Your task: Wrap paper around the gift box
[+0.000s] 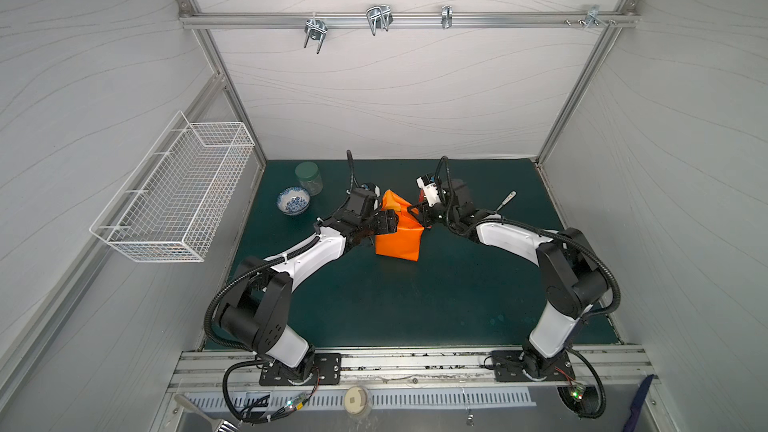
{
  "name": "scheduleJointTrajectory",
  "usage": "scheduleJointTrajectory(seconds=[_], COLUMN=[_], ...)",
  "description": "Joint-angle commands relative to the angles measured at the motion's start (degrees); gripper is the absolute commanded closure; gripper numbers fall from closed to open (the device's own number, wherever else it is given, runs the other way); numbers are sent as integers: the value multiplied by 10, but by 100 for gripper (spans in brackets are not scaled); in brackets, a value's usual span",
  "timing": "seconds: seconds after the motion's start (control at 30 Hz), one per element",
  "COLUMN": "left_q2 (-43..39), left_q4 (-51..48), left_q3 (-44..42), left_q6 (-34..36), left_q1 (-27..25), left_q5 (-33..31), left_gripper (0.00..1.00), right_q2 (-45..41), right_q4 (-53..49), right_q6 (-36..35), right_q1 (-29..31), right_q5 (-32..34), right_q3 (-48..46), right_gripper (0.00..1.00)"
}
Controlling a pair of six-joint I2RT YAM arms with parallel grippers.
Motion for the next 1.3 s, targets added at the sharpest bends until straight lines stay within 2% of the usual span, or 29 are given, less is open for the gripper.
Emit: scheduleJointTrajectory(seconds=[0.0, 0.2, 0.43, 0.8, 1.0, 1.27], left_q2=[8, 13, 14, -9, -27, -34], left_q4=[8, 9, 14, 7, 3, -13], left_q3=[-1, 0, -2, 0, 4, 12], left_q6=[1, 1, -4, 0, 2, 4], left_q1=[-3, -3, -3, -2, -2, 12], left_q5=[-3, 2, 9, 0, -15, -29], left_gripper=[20, 20, 21, 20, 20, 20], right_q2=[16, 29, 33, 29, 18, 1], right_q4=[23, 35, 30, 15, 14, 13], right_q6=[19, 35, 32, -6, -16, -21], right_q1=[-6, -5, 4, 10, 13, 13], right_q5=[-24, -42, -36, -24, -25, -24], right_q3=[2, 1, 10, -5, -11, -17], right_gripper=[71, 73, 69, 76, 74, 65])
